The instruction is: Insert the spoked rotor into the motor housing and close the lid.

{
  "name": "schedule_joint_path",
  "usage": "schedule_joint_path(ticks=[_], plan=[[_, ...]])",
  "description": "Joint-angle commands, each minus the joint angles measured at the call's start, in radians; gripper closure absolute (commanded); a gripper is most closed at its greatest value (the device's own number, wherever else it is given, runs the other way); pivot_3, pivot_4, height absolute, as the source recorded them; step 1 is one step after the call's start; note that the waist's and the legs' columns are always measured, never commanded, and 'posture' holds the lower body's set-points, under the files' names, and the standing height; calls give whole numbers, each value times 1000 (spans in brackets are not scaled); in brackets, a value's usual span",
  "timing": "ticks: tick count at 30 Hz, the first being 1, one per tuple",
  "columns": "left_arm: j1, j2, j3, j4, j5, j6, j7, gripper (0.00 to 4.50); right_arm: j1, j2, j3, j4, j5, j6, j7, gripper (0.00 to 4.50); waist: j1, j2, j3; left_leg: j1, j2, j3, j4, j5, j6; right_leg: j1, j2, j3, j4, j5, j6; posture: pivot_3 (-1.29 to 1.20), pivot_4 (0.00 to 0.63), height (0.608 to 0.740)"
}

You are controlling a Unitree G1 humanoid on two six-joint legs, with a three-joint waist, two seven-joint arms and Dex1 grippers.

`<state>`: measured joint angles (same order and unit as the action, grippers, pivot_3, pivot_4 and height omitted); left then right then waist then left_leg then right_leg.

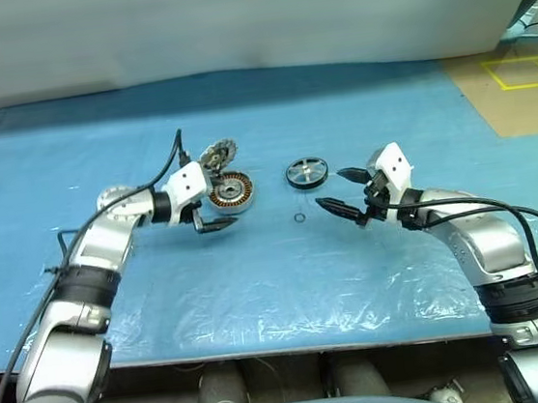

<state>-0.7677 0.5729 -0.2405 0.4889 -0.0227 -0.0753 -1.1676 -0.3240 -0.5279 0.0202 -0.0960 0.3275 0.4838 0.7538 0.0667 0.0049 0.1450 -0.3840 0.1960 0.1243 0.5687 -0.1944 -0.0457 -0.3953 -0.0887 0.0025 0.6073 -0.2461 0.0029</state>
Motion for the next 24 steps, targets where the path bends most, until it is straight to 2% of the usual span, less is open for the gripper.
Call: schedule_joint_path(ticks=[1, 6, 12, 17, 24], plan=[[-149, 1, -40, 163, 62, -154, -68, 6, 17, 27, 7, -48, -14, -37, -30, 48, 2, 0, 0, 0, 0, 0, 0, 0, 0, 0, 0, 0, 0, 0, 1, 0, 150, 740], [-363, -44, -126, 421, 165, -366, -177, 6, 19, 73, 16, -44, -37, -60, -76, 48, 5, -1, 0, -1, -1, 0, -2, 0, 0, -1, 0, 0, -1, 2, 3, 0, 150, 740], [-557, -64, -238, 622, 304, -595, -322, 6, 25, 72, 10, -54, -41, -64, -87, 48, 5, -5, 3, -1, -1, 0, -2, 0, -2, -1, 0, 0, -1, 2, 4, 0, 150, 740], [-616, -70, -298, 686, 408, -719, -298, 6, 9, 37, -18, -68, -29, -41, -83, 48, 9, -6, 4, -1, -2, -1, -2, -1, -3, 0, -1, 0, -1, 2, 4, 0, 150, 740], [-606, -89, -364, 674, 523, -800, -232, 6, 12, -51, -53, -80, -4, 5, -25, 48, 26, -11, 6, -1, -2, -1, -1, -2, -4, 0, -1, -1, 0, 2, 4, 0, 150, 740]])
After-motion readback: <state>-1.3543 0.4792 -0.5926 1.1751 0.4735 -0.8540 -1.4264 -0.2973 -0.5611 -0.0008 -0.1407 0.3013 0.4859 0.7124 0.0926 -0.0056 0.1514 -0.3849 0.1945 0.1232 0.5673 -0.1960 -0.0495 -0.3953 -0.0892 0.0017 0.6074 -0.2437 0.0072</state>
